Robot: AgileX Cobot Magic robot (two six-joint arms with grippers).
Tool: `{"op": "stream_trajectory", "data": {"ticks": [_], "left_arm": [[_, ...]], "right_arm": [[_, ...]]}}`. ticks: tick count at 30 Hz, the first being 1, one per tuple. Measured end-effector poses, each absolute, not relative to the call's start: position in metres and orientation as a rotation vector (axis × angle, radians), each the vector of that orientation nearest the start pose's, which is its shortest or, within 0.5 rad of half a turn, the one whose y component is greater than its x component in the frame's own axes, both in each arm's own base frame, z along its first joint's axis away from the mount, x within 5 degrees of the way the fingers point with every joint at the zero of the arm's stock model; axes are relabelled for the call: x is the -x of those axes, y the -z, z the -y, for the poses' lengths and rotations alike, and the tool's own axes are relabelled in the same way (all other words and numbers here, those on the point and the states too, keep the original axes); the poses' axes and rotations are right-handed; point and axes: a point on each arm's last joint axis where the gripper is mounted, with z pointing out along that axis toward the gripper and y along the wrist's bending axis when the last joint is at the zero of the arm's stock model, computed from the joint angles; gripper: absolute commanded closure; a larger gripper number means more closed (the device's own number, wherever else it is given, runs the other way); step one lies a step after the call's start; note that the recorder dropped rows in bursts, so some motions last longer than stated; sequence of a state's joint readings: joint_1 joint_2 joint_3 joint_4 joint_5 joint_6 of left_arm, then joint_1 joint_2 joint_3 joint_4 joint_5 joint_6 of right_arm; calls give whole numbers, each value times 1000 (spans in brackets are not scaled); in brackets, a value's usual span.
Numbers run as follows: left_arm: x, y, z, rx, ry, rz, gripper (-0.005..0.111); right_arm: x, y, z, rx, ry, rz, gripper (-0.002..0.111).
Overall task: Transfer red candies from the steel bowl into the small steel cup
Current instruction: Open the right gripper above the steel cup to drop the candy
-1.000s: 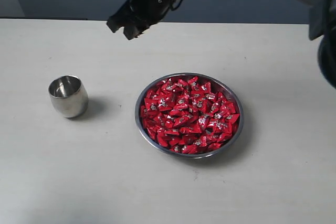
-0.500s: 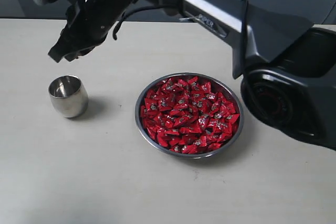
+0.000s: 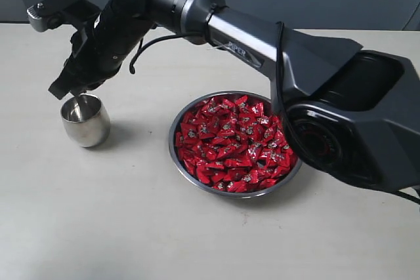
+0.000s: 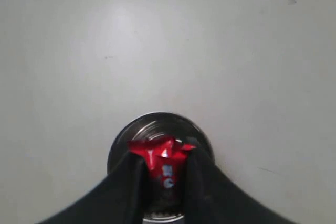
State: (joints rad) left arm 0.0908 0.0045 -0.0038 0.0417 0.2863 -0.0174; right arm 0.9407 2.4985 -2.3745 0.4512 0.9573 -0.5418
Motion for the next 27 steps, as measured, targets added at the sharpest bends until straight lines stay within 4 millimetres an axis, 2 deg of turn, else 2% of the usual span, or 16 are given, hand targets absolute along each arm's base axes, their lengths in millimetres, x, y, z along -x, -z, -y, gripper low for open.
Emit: {"op": "stream_trajectory", "data": {"ticks": [7, 18, 20, 24, 25, 27], "left_arm": [[-55, -188, -6, 69, -93, -1770, 106], [-55, -188, -6, 69, -93, -1770, 106], [-55, -188, -6, 69, -93, -1770, 106], [-55, -188, -6, 69, -93, -1770, 106], [-55, -188, -6, 69, -93, -1770, 106], [-55, -188, -6, 69, -93, -1770, 106]], "right_arm": [[-291, -189, -471, 1621, -726, -2045, 109], [-291, -189, -472, 1618, -720, -2038, 109], [-292, -189, -472, 1621, -708, -2035, 101], [-292, -189, -471, 1625, -695, -2032, 72], [-292, -189, -471, 1625, -695, -2032, 68], [-292, -189, -471, 1620, -697, -2035, 69]]}}
